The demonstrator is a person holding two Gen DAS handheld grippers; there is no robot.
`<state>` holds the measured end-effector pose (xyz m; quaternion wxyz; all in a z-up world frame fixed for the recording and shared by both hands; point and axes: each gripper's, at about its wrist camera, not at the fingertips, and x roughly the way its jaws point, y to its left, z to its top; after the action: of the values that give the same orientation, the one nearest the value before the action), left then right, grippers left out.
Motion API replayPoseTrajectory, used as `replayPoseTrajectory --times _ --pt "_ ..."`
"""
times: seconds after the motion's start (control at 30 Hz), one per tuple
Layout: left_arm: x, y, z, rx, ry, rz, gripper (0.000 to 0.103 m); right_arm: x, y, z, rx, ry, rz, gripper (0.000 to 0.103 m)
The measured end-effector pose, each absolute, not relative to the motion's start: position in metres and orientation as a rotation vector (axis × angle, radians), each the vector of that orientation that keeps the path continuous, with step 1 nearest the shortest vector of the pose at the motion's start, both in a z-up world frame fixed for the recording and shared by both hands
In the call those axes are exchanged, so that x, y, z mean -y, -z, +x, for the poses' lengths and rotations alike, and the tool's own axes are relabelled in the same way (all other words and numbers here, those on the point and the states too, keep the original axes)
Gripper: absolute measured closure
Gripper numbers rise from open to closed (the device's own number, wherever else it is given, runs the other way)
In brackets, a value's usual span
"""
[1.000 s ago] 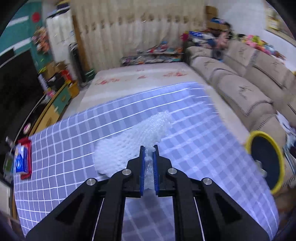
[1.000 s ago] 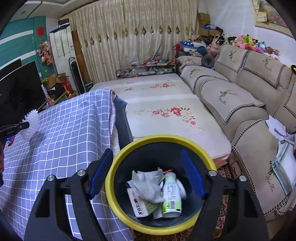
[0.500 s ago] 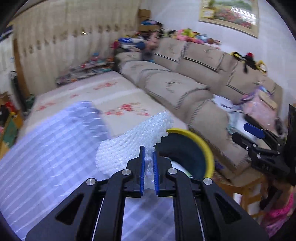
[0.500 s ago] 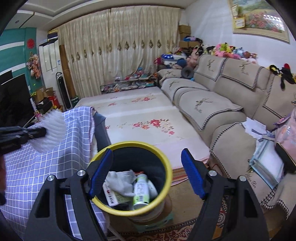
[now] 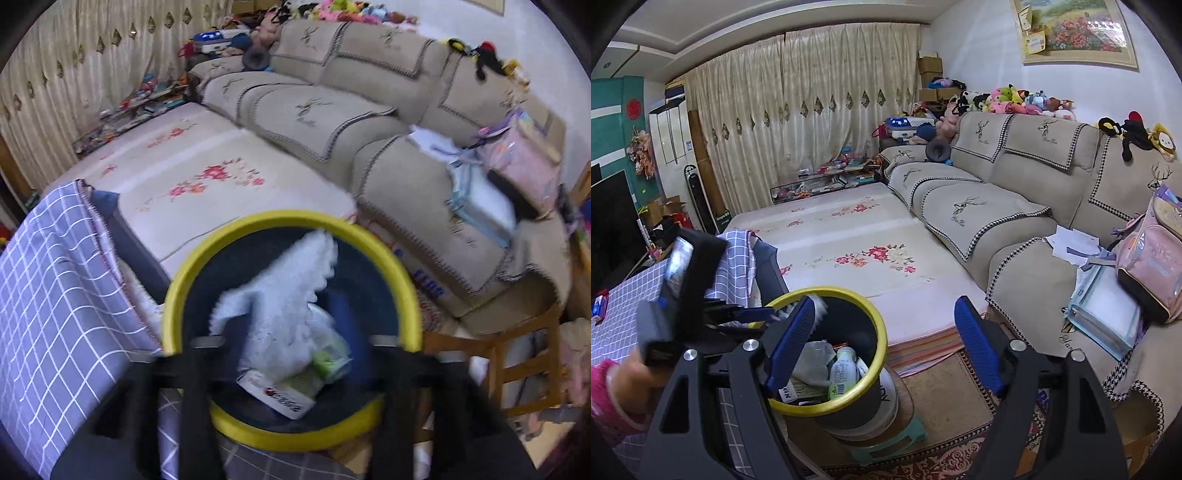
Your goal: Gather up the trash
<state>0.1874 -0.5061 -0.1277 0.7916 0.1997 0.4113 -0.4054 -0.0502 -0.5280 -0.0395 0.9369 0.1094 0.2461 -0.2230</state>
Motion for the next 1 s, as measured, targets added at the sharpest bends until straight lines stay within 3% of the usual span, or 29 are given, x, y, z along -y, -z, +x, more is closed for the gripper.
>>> replayPoseTrajectory --times 0.03,0.13,0.2,0.33,0.73,1.0 --pt "0.503 0.13 0.188 -0.873 0.851 0.426 0.027 0.526 0.039 -0.049 -0.501 0.452 0.223 0.028" --pt "0.484 0.127 0.188 -0.863 0.827 0.422 0.023 0.52 0.036 -0.048 -0.498 0.428 0.221 0.027" --pt "0.461 0.114 0.184 -0.829 0.796 0.396 0.021 0.513 0.036 -0.045 -0.502 0.404 0.218 0.026" --pt "0.378 0.072 0.155 -0.689 0.694 0.31 0.005 0.488 0.036 -0.035 -0.518 0.313 0.22 0.024" --pt "0.102 -0.01 0.046 -0.536 0.102 0.022 0.005 0.352 0.012 -0.013 -0.492 -0.01 0.117 0.009" --pt "0.024 -0.015 -0.004 -0.482 -0.025 -0.066 0.005 0.315 -0.001 -0.035 -0.475 -0.035 0.079 0.007"
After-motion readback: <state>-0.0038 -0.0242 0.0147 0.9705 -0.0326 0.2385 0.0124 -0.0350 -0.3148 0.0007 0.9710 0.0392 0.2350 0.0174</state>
